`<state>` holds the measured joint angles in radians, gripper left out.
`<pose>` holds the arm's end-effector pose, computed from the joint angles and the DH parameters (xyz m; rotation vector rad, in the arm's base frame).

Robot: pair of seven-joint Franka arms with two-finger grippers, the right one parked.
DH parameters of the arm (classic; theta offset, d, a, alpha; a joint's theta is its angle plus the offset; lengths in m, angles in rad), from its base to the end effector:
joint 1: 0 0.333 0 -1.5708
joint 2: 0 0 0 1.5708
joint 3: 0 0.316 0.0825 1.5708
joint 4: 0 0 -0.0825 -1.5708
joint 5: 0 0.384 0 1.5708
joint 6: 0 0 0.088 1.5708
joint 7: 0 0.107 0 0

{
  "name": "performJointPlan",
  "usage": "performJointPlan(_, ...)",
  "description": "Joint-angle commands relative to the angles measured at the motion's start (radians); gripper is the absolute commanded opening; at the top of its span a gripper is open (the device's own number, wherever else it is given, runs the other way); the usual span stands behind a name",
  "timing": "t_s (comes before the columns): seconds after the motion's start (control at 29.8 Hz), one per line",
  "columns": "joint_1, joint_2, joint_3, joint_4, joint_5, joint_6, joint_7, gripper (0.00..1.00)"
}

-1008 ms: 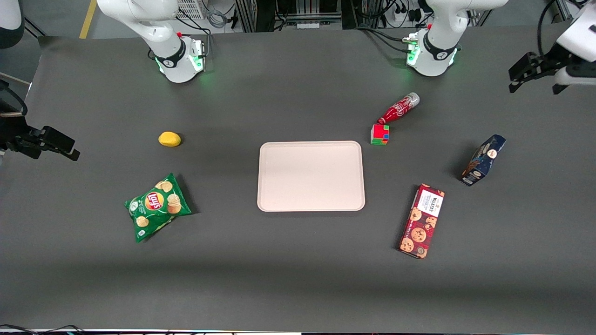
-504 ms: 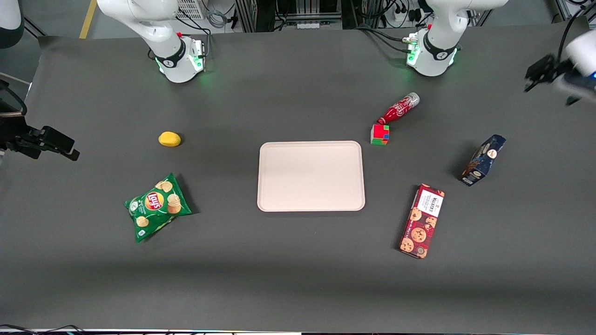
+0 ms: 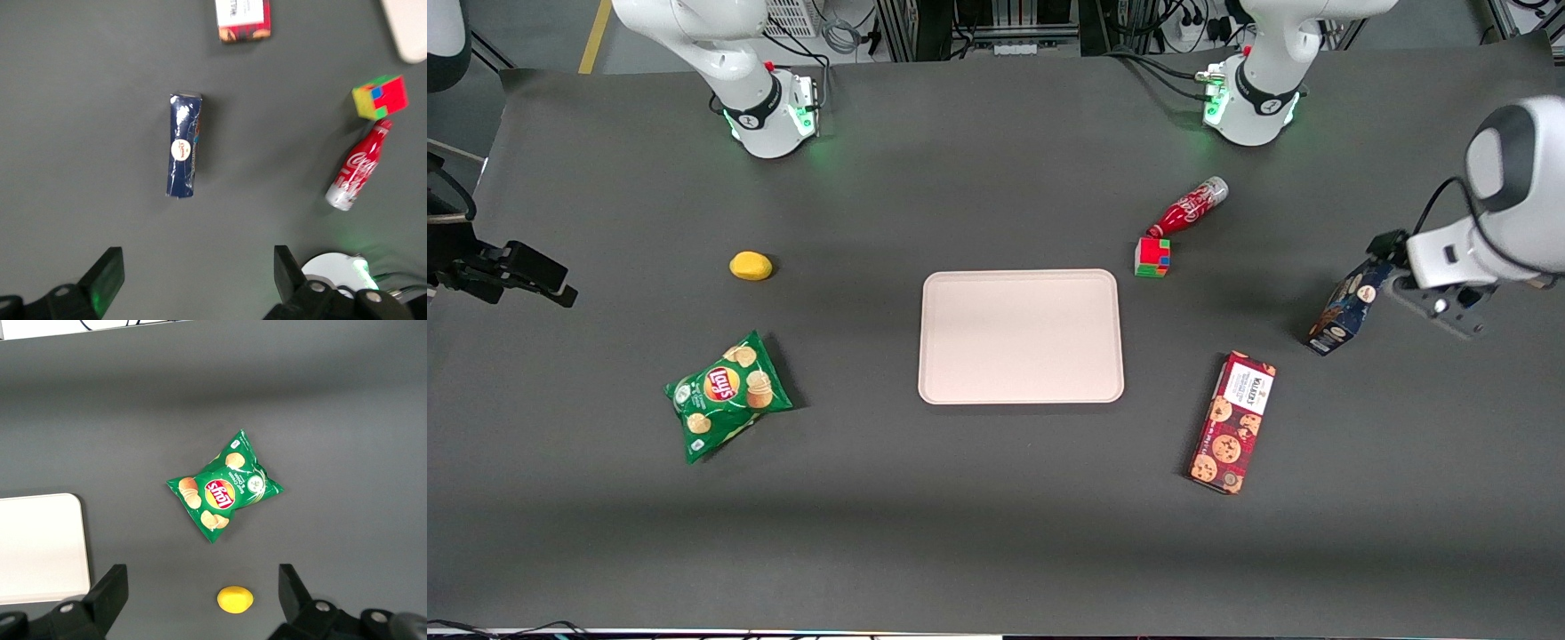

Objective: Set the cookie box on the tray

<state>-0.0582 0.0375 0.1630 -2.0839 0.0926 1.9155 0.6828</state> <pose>0.5256 0.0615 0.3929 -2.9703 0.9479 0.3508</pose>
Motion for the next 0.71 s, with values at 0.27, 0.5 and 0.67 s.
performJointPlan(0.27,0.003,0.078,0.004,-0.148,-0.014,0.287,0.032,1.0)
performJointPlan(0.5,0.004,0.082,0.007,-0.2,-0.014,0.347,0.078,1.0)
performJointPlan(0.67,0.017,0.107,0.033,-0.238,-0.014,0.436,0.123,1.0)
